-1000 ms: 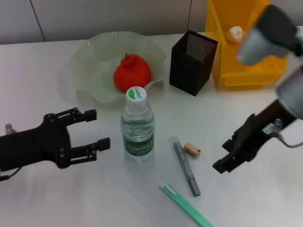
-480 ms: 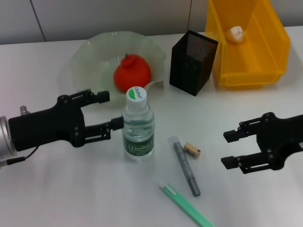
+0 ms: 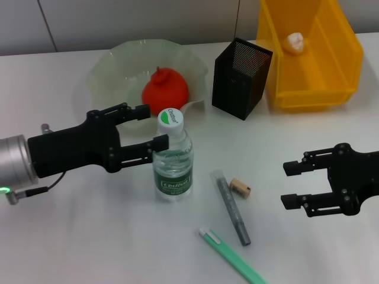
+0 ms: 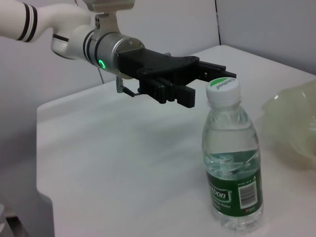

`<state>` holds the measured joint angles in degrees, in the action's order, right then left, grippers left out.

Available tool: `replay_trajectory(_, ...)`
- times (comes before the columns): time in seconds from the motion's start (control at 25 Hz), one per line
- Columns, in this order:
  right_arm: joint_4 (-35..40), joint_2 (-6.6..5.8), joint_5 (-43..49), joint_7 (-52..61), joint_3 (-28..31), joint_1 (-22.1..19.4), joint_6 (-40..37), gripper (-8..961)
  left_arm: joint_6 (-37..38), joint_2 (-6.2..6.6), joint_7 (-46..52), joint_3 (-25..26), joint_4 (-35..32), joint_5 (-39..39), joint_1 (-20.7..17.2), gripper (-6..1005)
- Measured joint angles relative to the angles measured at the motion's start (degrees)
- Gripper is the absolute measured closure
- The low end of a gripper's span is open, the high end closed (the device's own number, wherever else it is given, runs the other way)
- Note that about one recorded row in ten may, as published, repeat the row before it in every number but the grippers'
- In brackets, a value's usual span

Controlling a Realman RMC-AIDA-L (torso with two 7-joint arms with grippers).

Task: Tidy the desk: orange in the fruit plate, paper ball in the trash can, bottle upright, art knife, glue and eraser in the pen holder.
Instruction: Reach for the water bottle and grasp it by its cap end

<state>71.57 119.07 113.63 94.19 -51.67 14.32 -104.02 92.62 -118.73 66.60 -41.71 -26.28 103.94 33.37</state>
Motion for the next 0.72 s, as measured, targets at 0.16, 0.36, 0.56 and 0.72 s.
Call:
replay_trajectory(0.16, -0.22, 0.02, 0.16, 0.06, 0.16, 0.14, 0.03, 314, -0.25, 0.01, -0.38, -0.11, 1.48, 0.0, 1.29, 255)
replay_trajectory(0.36, -0.59, 0.02, 0.2, 0.2, 0.2, 0.29, 0.61, 314, -0.66, -0.2, -0.47, -0.2, 1.76, -0.02, 1.92, 257)
replay_trajectory(0.56, -2.03, 0.02, 0.2, 0.27, 0.22, 0.91, 0.72, 314, -1.91, -0.33, -1.71, -0.22, 3.48, -0.09, 2.56, 258)
replay_trajectory(0.72, -2.3, 0.02, 0.24, 0.29, 0.26, 1.15, 0.72, 314, -3.05, -0.35, -2.54, -0.22, 3.95, -0.08, 2.86, 259)
